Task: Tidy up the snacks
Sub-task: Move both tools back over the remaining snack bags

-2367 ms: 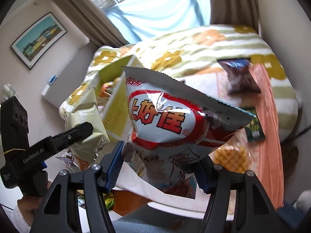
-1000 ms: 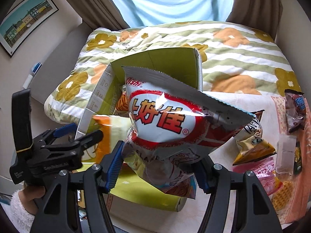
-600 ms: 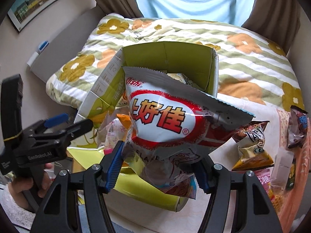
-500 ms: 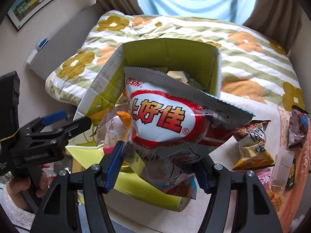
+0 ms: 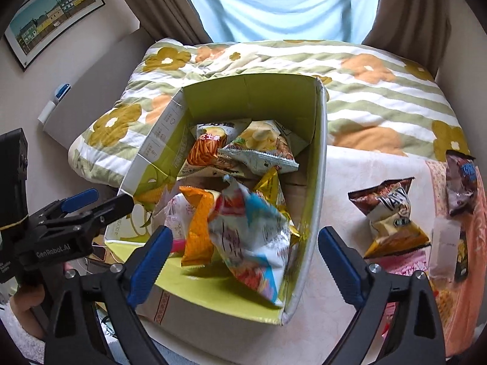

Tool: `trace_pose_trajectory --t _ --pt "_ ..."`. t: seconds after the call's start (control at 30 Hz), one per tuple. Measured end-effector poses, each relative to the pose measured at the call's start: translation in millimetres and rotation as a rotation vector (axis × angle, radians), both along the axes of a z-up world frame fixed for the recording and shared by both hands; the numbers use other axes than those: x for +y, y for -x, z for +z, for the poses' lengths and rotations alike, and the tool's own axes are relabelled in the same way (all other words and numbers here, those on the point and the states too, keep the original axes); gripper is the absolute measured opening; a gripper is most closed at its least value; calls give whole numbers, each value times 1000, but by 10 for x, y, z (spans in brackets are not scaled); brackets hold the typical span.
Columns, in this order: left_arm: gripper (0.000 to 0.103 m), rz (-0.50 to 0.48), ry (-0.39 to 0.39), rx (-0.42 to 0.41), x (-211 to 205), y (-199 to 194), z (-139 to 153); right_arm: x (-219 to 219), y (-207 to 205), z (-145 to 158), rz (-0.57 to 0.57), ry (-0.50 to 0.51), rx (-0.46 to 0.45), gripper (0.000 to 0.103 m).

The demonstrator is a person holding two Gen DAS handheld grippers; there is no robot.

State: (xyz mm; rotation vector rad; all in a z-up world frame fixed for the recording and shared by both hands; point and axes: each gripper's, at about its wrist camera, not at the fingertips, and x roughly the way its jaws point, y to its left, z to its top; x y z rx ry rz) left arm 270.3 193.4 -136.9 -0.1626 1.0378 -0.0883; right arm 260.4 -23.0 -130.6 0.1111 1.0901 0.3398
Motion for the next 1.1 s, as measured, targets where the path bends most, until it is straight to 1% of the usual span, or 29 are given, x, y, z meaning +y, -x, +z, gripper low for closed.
trace_pose_trajectory --t 0.1,0.2,0.37,0.57,0.63,0.7,0.87,0.93,1.03,1.1 --pt "103 -15 2 -24 4 23 59 -7 60 50 -14 -12 -7 95" --pt "103 -48 9 -49 -18 33 132 -10 162 138 -34 -14 -38 95" --pt "103 -102 23 -86 -122 58 251 -94 316 227 -98 -16 -78 95" --pt "103 -158 53 -122 -395 131 387 -391 509 369 -175 -14 -117 95" --pt "103 -173 77 -123 -526 154 433 -536 568 418 -202 -8 -130 95" --pt "103 -195 97 -125 -706 191 476 -768 643 487 -237 -5 -148 95" --pt "103 -234 98 -140 -1247 334 549 -1327 833 574 -305 1 -170 95" --pt "103 -234 109 -125 -1523 384 529 -1564 914 570 -321 17 -175 95" --pt "103 -238 151 -77 -1903 451 441 -1921 1046 524 -332 33 -150 95" --pt "103 -250 159 -51 -2156 503 375 -2144 1135 480 -336 39 -138 95"
